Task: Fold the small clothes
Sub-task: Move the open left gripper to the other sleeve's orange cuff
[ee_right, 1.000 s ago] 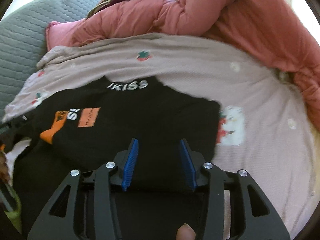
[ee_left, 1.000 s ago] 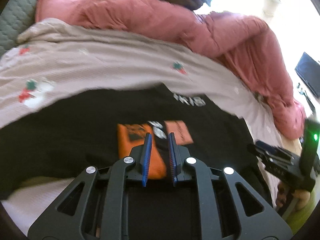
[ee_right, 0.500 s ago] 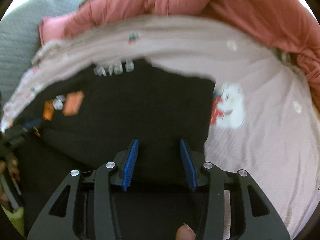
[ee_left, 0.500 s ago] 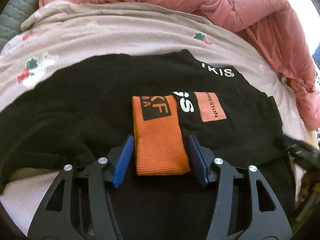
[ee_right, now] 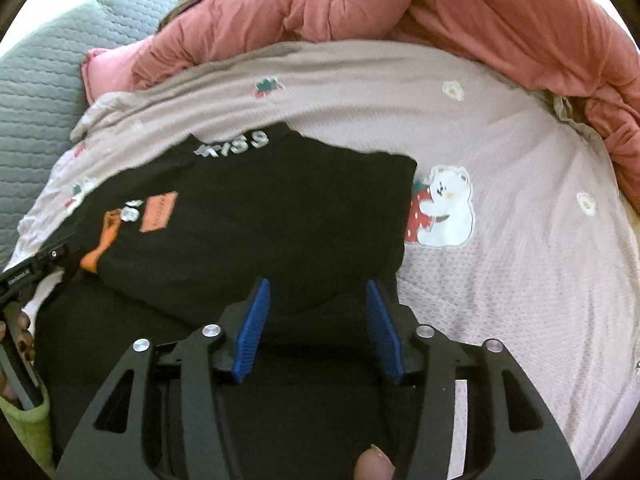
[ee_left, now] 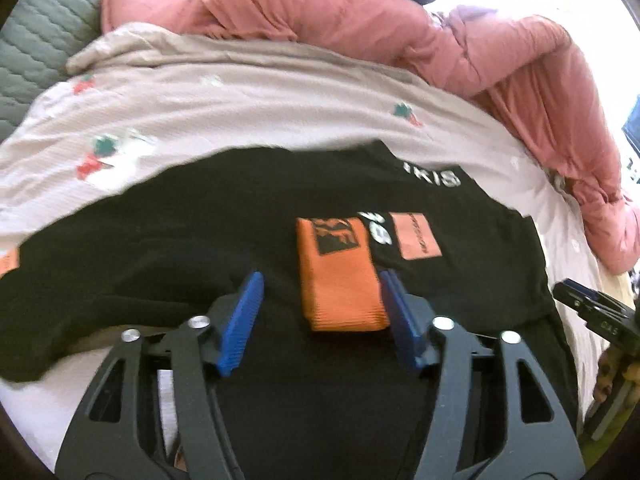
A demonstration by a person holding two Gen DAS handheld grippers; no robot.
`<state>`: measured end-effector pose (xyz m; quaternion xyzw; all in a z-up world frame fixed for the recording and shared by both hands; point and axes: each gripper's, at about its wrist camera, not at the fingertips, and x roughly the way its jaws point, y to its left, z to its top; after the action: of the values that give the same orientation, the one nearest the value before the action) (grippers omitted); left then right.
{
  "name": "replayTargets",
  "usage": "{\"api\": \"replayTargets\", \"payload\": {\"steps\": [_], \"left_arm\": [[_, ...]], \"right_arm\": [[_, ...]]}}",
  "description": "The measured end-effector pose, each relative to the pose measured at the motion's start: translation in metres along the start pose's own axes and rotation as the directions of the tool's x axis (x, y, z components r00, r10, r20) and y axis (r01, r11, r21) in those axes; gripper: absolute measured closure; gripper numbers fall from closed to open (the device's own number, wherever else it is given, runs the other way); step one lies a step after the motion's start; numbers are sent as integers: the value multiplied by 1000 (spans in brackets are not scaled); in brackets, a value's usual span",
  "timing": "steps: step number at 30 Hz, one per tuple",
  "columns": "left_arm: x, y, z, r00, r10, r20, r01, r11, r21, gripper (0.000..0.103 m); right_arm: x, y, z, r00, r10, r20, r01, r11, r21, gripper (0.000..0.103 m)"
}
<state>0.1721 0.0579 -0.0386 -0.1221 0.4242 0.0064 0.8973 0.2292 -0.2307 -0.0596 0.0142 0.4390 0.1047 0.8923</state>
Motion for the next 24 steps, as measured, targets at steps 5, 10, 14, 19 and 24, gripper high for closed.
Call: {"api": "replayTargets", "payload": {"steps": [5,10,14,19,24], "left_arm": [[-24,20,2,997,62,47,-61,997,-38,28],[-42,41,1,992,108,72,-102,992,-74,16],[-54,57,-2,988,131,86,-121,986,-111,12],[-67,70,-5,984,148,103,-134,982,-136,11],[-81,86,-9,975,185,124,-165,973,-160,10]], "right_arm": [[-20,20,7,998,36,60,-35,999,-16,33],[-34,44,16,992,67,110,-62,997,-46,17],[-41,67,21,986,93,136,-82,993,-81,15],[-43,94,22,982,128,140,-113,987,-111,10],[-40,120,20,979,155,129,-135,980,-149,9]]}}
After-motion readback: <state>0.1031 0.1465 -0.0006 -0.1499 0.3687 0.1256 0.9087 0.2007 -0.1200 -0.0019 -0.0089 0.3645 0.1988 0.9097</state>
